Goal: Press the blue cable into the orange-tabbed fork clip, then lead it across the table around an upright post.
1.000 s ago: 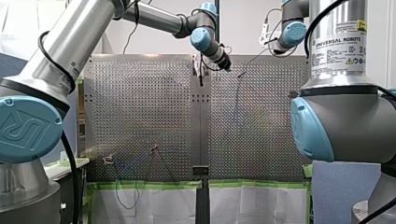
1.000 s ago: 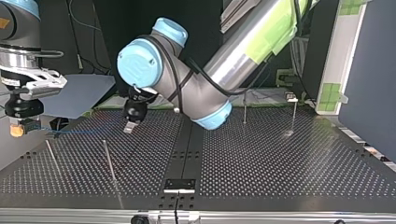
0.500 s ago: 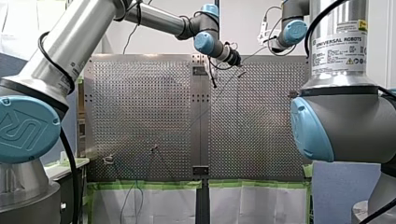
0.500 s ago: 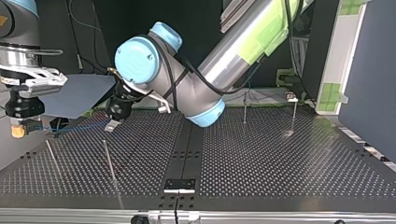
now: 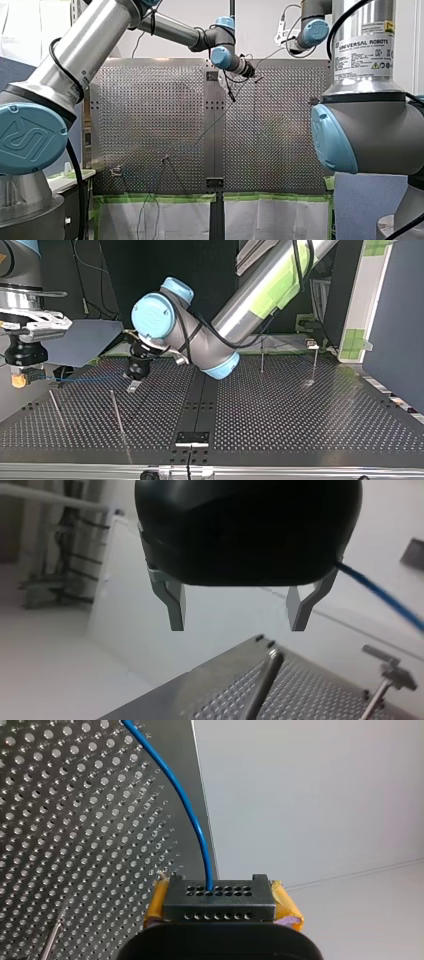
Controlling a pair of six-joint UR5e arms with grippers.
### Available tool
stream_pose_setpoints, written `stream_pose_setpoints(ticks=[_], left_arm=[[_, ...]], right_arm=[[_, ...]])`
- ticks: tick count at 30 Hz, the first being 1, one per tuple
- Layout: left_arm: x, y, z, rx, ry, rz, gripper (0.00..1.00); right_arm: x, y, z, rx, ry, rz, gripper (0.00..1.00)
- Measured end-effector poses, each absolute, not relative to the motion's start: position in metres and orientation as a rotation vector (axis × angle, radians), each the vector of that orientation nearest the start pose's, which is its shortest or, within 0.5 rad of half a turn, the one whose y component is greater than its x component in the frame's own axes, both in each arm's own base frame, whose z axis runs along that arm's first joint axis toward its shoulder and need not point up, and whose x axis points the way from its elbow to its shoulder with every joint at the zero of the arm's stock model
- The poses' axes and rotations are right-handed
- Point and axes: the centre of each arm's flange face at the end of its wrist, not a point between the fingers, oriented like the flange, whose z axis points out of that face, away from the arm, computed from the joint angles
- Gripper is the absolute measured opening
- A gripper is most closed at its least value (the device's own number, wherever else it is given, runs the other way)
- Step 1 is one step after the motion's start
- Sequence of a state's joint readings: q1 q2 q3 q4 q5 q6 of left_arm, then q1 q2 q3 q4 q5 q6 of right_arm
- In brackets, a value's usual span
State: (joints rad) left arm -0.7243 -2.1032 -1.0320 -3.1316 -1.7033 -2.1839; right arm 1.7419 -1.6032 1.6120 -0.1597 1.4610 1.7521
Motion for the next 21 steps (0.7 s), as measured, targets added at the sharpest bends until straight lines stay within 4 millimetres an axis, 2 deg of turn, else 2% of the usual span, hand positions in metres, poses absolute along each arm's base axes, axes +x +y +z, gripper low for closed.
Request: stream_pose_setpoints(ticks=[9,21], left_arm=[[0.457,-0.553,0.434,-0.131,1.613,-0.942,1.00],[0.464,-0.550,0.443,-0.159,1.518,-0.838,1.00]], right_arm=[[0.227,-0.459,0.501,1.237,-1.088,1.626,0.00],[0.226,-0.461,0.498,1.237,-1.093,1.622,0.00]])
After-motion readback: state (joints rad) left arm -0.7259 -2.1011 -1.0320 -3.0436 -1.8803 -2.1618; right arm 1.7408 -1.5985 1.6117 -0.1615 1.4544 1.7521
